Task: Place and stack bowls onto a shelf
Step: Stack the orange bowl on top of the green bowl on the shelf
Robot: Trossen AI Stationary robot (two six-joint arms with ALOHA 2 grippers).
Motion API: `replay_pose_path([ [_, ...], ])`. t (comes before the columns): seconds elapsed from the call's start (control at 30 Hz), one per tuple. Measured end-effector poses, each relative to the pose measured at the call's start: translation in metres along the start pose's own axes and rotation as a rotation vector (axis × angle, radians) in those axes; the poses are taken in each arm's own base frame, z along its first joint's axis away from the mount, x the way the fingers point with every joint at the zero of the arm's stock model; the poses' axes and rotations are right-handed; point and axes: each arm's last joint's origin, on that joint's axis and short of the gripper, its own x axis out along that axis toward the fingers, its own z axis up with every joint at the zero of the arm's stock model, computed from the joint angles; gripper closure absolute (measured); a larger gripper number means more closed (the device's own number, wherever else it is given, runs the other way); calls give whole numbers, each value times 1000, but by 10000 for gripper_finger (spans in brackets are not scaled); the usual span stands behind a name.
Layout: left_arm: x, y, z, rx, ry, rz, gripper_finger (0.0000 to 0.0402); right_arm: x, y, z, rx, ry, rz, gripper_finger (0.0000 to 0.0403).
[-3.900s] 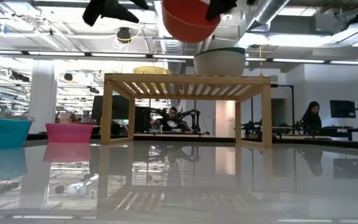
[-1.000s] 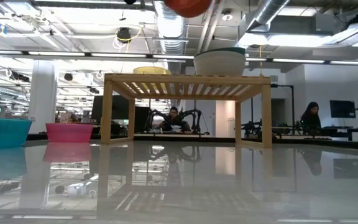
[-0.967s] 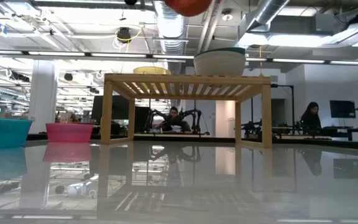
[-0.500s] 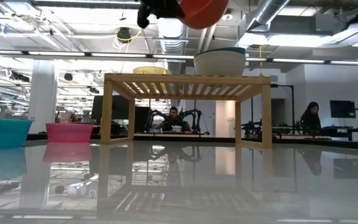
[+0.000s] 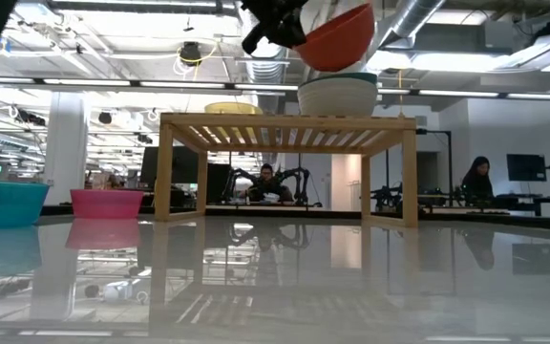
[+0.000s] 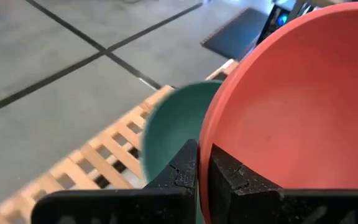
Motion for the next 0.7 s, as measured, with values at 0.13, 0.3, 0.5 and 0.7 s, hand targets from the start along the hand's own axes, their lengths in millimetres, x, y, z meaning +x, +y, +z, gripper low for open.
replay_pose_path([
  [0.13,11,10,20,19,22,12,402,1,-4,-8,30,76,-42,131],
  [0.3,25,24,31,-34,55,-63,402,-1,-7,-16,101,148,-83,131],
  [0.5,51,32,9,-17,213,-42,401,-4,-5,-22,96,195,-84,131],
  [0.7,54,32,7,15,219,-26,399,-4,-5,-23,86,201,-86,131],
])
